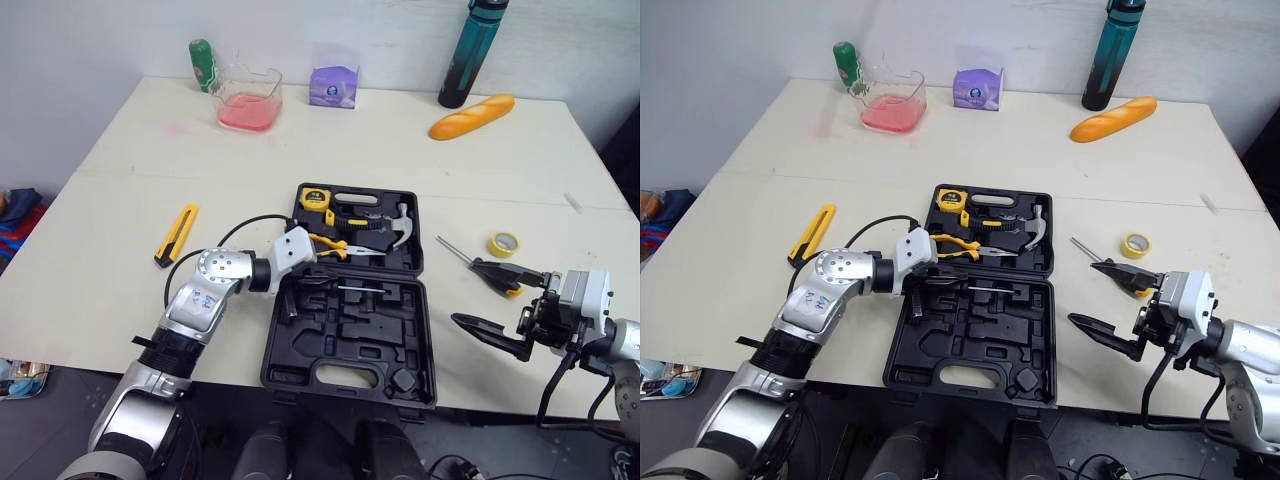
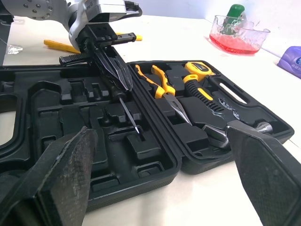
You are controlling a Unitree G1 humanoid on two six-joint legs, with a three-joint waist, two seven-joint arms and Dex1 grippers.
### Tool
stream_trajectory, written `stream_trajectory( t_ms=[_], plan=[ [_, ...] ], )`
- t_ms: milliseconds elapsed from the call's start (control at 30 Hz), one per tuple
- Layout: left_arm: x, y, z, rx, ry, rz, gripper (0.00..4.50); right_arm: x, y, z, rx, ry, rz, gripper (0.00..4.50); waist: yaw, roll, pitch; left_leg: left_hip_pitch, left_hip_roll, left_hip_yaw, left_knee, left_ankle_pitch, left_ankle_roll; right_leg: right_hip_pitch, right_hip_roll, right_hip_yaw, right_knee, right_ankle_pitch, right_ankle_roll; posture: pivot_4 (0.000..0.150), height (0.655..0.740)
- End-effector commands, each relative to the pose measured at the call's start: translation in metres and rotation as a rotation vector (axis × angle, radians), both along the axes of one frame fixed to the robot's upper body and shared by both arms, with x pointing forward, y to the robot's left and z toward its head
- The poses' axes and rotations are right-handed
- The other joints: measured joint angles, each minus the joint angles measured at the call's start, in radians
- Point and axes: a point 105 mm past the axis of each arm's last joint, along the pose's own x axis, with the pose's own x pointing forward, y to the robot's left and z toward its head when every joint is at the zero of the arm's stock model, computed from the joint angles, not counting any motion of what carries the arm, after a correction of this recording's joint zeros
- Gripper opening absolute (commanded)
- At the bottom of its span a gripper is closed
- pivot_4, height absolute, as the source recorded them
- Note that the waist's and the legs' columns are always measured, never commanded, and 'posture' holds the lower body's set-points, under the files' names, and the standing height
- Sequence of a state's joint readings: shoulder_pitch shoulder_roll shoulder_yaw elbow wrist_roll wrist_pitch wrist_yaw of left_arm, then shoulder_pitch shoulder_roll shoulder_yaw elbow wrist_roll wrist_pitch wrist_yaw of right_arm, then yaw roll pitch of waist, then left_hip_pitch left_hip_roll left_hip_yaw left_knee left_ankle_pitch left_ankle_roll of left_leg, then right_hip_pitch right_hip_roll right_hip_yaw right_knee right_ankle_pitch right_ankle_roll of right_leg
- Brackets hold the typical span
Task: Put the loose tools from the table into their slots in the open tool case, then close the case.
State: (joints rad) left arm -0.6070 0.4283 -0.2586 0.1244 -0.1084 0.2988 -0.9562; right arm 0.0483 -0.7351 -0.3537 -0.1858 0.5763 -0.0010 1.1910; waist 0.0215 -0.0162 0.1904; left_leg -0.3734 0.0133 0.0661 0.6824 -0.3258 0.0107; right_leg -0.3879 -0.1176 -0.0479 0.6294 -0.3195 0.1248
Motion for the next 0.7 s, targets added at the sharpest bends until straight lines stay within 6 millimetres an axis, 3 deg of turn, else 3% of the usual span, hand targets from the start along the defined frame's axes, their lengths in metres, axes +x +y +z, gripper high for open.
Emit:
stream_trajectory(
  t_ms=[33,367,533,700],
  plan=[
    [-0.007,-0.001,-0.021,0.064,0.029,-0.027,0.14,-0.001,0.0,0.004,0.002,-0.026,0.0,4.5,0.0,0.0,0.0,0.0,0.0,0.0,0.0,0.0,0.0,0.001,0.0,0.0,0.0,0.0,0.0,0.15,0.74],
    [-0.022,0.006,-0.059,0.229,0.054,-0.095,0.14,-0.001,0.001,0.003,0.004,-0.025,-0.001,4.5,0.0,0.002,-0.002,0.008,0.001,-0.002,-0.001,-0.003,0.0,0.01,0.0,-0.002,-0.005,0.0,0.0,0.15,0.74],
    [-0.027,0.007,-0.079,0.294,0.064,-0.109,0.14,-0.001,0.001,0.002,0.004,-0.024,-0.002,4.5,0.001,0.01,-0.017,0.01,0.001,-0.002,-0.001,-0.006,0.002,0.014,-0.001,-0.003,-0.007,0.0,0.0,0.15,0.74],
    [-0.022,0.002,-0.08,0.262,0.072,-0.066,0.14,0.0,0.0,0.0,0.004,-0.022,-0.004,4.5,0.004,0.015,-0.022,0.023,0.001,-0.003,-0.001,-0.016,0.01,0.031,-0.01,-0.004,-0.013,0.0,-0.001,0.15,0.74]
  ],
)
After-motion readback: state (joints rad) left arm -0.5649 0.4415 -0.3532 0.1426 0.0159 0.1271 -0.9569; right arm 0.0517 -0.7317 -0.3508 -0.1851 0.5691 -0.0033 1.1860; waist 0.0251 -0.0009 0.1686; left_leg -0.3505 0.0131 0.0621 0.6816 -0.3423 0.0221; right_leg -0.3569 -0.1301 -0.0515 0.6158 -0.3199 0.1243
